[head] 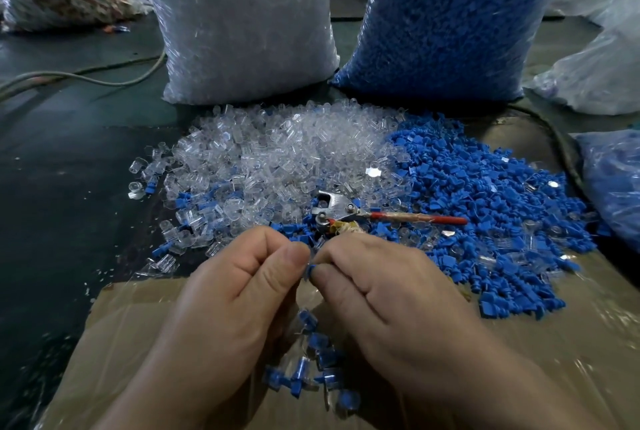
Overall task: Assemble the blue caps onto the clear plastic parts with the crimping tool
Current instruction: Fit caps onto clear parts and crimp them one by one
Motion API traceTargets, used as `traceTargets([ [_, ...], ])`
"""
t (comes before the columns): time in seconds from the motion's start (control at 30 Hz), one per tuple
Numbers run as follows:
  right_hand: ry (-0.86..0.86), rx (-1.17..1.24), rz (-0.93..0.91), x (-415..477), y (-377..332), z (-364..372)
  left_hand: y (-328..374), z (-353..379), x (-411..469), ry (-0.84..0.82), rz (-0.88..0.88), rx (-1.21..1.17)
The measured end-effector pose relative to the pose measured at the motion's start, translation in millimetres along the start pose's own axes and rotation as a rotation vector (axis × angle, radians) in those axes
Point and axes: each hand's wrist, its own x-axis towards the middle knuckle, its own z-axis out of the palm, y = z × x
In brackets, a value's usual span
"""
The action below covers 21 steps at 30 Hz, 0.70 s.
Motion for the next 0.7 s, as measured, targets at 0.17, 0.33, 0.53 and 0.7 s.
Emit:
traceTargets([
  [0.17, -0.175, 1.048, 0.531, -0.2, -12.6, -7.6, 9.1, 1.3, -6.3, -0.126, 0.206, 0.076],
  [0.33, -0.088, 0.263, 0.318, -1.2, 0.7, -8.8, 14.3, -10.4, -4.5, -0.033, 0.240, 0.392],
  [0.53, -0.134, -0.253, 0.185, -5.7, 5.4, 0.7, 4.4, -14.2, 1.7, -0.069, 0.143, 0.815],
  [0.7, -0.067, -0.348, 0.267, -6.7, 16.1, 2.3, 2.3, -11.7, 2.5, -0.158, 0.196, 0.894],
])
